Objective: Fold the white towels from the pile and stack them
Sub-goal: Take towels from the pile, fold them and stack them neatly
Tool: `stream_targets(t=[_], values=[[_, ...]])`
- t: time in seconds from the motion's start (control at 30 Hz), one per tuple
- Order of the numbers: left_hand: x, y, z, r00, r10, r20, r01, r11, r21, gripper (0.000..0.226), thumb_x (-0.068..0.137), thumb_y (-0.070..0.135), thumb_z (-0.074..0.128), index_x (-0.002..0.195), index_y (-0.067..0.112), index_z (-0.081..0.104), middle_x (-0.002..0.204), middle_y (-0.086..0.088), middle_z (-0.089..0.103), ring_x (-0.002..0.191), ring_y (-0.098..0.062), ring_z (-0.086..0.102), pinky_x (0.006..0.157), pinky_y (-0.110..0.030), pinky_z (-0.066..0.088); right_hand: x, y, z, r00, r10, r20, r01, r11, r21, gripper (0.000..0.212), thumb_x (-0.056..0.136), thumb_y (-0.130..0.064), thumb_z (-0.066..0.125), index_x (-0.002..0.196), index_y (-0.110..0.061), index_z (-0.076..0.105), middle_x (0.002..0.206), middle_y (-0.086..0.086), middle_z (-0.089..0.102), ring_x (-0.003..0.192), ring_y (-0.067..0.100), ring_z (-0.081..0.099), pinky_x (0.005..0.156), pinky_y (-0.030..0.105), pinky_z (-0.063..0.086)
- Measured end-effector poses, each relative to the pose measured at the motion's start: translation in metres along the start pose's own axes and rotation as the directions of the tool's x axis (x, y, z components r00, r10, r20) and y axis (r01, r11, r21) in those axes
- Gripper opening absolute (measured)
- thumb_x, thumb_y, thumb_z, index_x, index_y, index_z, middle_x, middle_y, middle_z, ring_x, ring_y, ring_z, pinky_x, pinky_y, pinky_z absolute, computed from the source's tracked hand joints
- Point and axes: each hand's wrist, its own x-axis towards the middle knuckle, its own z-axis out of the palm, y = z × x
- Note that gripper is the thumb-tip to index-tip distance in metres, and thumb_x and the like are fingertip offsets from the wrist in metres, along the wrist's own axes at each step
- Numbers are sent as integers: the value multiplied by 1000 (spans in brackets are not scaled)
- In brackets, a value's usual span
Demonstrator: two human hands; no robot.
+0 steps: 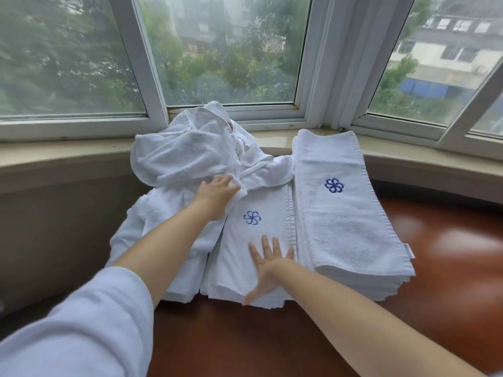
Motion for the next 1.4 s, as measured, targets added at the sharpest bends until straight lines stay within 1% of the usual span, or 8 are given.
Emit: stream_targets(t=[0.17, 0.37, 0.63, 0.87, 0.97, 1.13, 1.27, 1.4], values=[[-21, -5, 16, 941, -327, 91, 337, 931, -142, 77, 88, 7, 56, 150, 27, 15, 141, -12, 36, 122, -33, 46, 86, -40, 46, -8, 0, -17, 997, -49, -64, 59, 986, 157, 122, 62, -87, 53, 152, -30, -7, 158, 11, -20, 145, 35, -18, 113, 59, -8], [-23, -15, 17, 934, -355, -33, 345, 924, -165, 32, 87, 2, 45, 118, 12, 50, 120, -10, 53, 107, -30, 54, 71, -33, 41, 7, 19, -66, 926, 69, -372, 134, 859, 495, 55, 90, -48, 58, 133, -15, 51, 135, 10, 52, 125, 27, 47, 103, 34, 39], [20, -7, -7, 979, -100, -176, 67, 981, -184, 61, 92, 26, 51, 149, 27, 29, 159, -5, 16, 145, -23, 16, 115, -40, 19, 51, 31, -120, 850, 226, -475, 183, 720, 669, 54, 96, -28, 51, 143, -8, 36, 147, 13, 39, 131, 29, 43, 102, 35, 38], [73, -14, -8, 979, -15, -202, -21, 985, -174, 52, 90, 23, 54, 140, 20, 42, 158, -6, 19, 145, -22, 16, 114, -38, 22, 96, 54, -158, 810, 252, -529, 34, 881, 472, 78, 91, -19, 57, 152, -23, 10, 159, -8, -2, 130, 22, 41, 91, 36, 46], [90, -15, 1, 992, -1, -126, -24, 981, -195, 58, 88, 35, 57, 142, 22, 40, 156, -5, 23, 144, -21, 16, 116, -40, 16, 114, 61, -160, 854, 291, -432, -18, 845, 535, 92, 90, -28, 62, 153, -20, -4, 158, 0, 2, 132, 23, 39, 93, 35, 43], [102, -3, 17, 988, -30, -150, -4, 975, -224, 61, 81, 15, 57, 140, 19, 42, 147, 0, 35, 141, -19, 19, 117, -43, 14, 131, 63, -158, 765, 443, -468, -146, 827, 544, 59, 89, -30, 65, 135, -8, 35, 138, 11, 41, 122, 29, 48, 91, 35, 43], [103, -2, 14, 987, -57, -151, 10, 955, -296, 69, 76, 6, 58, 140, 21, 38, 142, 2, 38, 139, -18, 22, 116, -44, 14, 119, 58, -171, 704, 444, -555, -136, 850, 509, 30, 99, -10, 38, 125, -5, 52, 126, 15, 54, 116, 31, 50, 87, 34, 41], [91, -6, 3, 971, -130, -201, 54, 937, -345, 76, 76, 13, 61, 144, 24, 28, 147, 3, 29, 140, -18, 19, 116, -41, 14, 91, 49, -207, 472, 291, -832, -57, 952, 301, 30, 93, 1, 36, 119, -2, 49, 119, 14, 48, 114, 28, 46, 83, 34, 42]])
